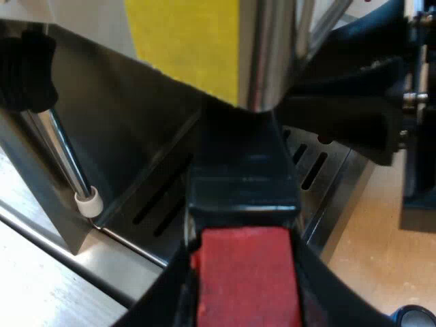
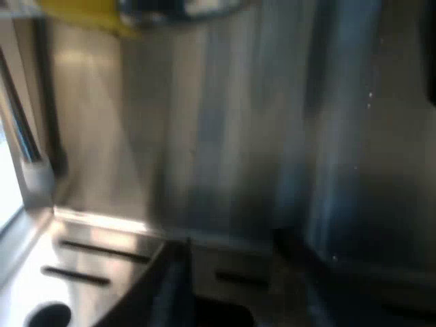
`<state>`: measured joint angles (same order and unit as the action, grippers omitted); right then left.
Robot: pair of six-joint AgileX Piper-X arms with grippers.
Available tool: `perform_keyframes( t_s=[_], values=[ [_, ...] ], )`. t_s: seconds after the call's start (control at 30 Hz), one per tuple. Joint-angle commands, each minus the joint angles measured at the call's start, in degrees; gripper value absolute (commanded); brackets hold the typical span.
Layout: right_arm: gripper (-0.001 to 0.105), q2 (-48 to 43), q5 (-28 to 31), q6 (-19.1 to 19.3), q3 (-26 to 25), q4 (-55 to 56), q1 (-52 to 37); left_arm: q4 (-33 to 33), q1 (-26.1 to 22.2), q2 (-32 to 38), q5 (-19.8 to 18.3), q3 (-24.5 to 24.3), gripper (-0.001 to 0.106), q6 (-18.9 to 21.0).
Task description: Put the handle in the coffee machine
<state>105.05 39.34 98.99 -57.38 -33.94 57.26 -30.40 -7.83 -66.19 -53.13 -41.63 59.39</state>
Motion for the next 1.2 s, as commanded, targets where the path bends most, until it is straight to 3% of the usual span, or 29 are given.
perform_keyframes(
  t_s=[0.03, 0.23, 0.47, 0.67, 1.2],
  values=[
    [0.022, 2.01, -1.1, 1.72, -0.01, -8.85, -0.34, 7.15, -0.38, 1.68, -6.69, -2.36, 0.0, 2.27],
    [0.023, 5.41, -1.1, 1.72, -0.01, -16.35, -0.33, 7.0, -0.38, 1.68, -6.69, -2.36, 0.0, 2.37],
    [0.023, 5.9, -0.56, 9.78, -2.9, -19.21, -0.37, 5.42, -0.38, 1.68, -6.69, -2.36, 0.0, 2.51],
    [0.023, 5.9, 6.31, 9.59, -5.35, -20.96, -0.37, 5.34, -0.38, 1.68, -6.69, -2.36, 0.0, 2.51],
    [0.023, 5.73, 5.53, 11.2, -7.13, -28.9, -0.37, 5.0, -0.38, 1.68, -6.69, -2.36, 0.001, 2.51]
  ],
)
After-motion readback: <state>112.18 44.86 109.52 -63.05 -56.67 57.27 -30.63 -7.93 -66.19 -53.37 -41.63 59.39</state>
